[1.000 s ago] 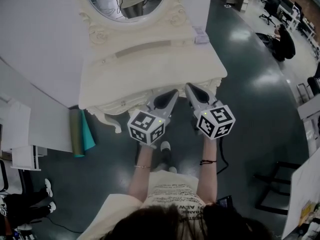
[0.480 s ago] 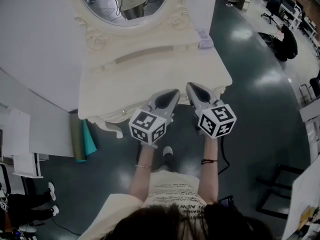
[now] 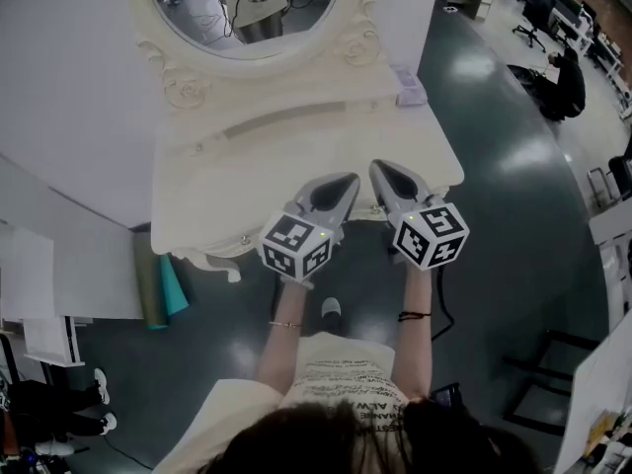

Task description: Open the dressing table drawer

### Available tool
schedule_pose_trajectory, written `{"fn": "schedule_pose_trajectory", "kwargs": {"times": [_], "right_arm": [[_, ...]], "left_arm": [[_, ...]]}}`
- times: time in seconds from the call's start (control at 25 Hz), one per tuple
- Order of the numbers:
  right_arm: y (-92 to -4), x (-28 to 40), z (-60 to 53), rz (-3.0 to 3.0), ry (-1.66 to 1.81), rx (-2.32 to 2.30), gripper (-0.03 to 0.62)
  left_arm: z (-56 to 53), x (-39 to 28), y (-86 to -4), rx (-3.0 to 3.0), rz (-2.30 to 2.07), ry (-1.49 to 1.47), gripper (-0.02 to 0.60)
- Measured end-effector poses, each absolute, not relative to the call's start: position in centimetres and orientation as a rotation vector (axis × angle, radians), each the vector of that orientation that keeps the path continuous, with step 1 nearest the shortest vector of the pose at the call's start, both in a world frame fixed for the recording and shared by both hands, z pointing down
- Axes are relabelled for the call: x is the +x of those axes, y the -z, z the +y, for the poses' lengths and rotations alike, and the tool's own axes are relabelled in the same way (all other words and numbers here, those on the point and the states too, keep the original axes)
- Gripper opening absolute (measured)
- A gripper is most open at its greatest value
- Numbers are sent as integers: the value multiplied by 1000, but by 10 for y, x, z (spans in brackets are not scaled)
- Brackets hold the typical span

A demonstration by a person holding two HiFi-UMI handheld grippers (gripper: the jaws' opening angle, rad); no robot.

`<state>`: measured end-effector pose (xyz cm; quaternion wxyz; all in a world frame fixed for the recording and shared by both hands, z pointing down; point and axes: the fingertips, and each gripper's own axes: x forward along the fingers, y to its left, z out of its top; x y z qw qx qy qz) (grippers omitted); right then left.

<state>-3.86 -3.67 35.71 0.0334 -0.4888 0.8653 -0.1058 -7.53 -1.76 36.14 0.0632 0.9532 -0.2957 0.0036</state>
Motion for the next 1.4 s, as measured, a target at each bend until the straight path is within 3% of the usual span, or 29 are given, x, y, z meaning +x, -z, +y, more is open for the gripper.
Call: {"fn": "schedule_pose_trajectory", "kwargs": {"times": [0.56,1.4], "right_arm": [[-369,-45,-90,2665,343,-1533,3],[-378,19,-161,2670,408,-1541,3]], "left_arm": [[-76,-80,-369,2871,-863,-16,-2],[-143,-23,-379,2824,-874,-28,-2]]}}
